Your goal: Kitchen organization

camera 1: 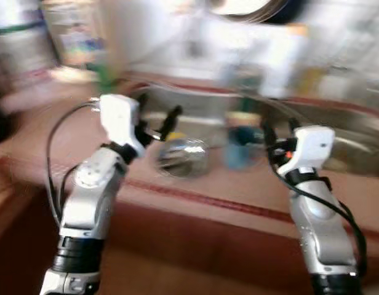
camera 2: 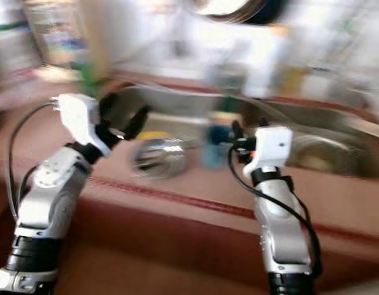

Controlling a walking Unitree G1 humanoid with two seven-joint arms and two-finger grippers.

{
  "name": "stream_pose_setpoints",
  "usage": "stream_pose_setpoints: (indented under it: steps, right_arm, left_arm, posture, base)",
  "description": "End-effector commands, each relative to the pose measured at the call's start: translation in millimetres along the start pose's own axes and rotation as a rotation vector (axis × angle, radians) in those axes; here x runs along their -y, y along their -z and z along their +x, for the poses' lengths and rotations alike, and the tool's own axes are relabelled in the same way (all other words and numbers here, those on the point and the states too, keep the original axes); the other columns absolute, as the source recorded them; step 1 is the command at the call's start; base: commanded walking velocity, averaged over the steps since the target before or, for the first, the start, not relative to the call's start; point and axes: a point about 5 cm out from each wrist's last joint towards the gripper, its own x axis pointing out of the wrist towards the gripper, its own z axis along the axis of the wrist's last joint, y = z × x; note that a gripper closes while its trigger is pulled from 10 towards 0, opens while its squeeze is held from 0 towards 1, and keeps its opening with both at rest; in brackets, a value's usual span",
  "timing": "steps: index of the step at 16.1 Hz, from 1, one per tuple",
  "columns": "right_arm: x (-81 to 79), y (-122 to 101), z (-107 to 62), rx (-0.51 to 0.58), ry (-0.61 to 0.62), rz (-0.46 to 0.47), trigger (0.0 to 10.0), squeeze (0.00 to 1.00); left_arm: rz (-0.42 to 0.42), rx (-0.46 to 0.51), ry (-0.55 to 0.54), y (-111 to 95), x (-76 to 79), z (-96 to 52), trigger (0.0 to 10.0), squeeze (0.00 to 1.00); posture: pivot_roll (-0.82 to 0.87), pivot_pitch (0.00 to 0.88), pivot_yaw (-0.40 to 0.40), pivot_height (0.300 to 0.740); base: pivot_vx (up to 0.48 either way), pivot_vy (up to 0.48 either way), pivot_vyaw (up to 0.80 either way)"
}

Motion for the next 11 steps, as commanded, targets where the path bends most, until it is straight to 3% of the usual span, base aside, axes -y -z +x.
stream_pose_setpoints:
  steps: [1,5,8,11]
  right_arm:
    - [-6.5,-2.9,1.2,0.012,-0.012,0.012,10.0,0.0]
    - [-6.9,-3.7,1.7,0.024,-0.014,0.014,10.0,0.0]
    - [-8.5,-3.4,0.4,0.025,-0.028,0.02,10.0,0.0]
    - [-12.8,2.0,-3.1,-0.004,-0.073,0.015,10.0,0.0]
  left_arm:
    - [0.012,0.009,-0.016,-4.5,-6.9,-2.8,10.0,0.0]
    - [0.013,0.007,-0.013,-4.0,-6.4,-2.4,10.0,0.0]
    - [0.027,0.002,-0.002,-3.7,-5.7,-2.2,10.0,0.0]
    - [0.095,-0.022,0.016,-2.8,-7.1,-2.7,10.0,0.0]
  posture:
    - [-0.13,0.0,0.035,0.74]
    - [-0.13,0.0,0.037,0.74]
    - [-0.14,0.0,0.038,0.74]
    - [-0.14,0.0,0.038,0.74]
  base:
    - [0.0,0.0,-0.78]
    - [0.0,0.0,-0.75]
    - [0.0,0.0,0.0]
    - [0.0,0.0,0.0]
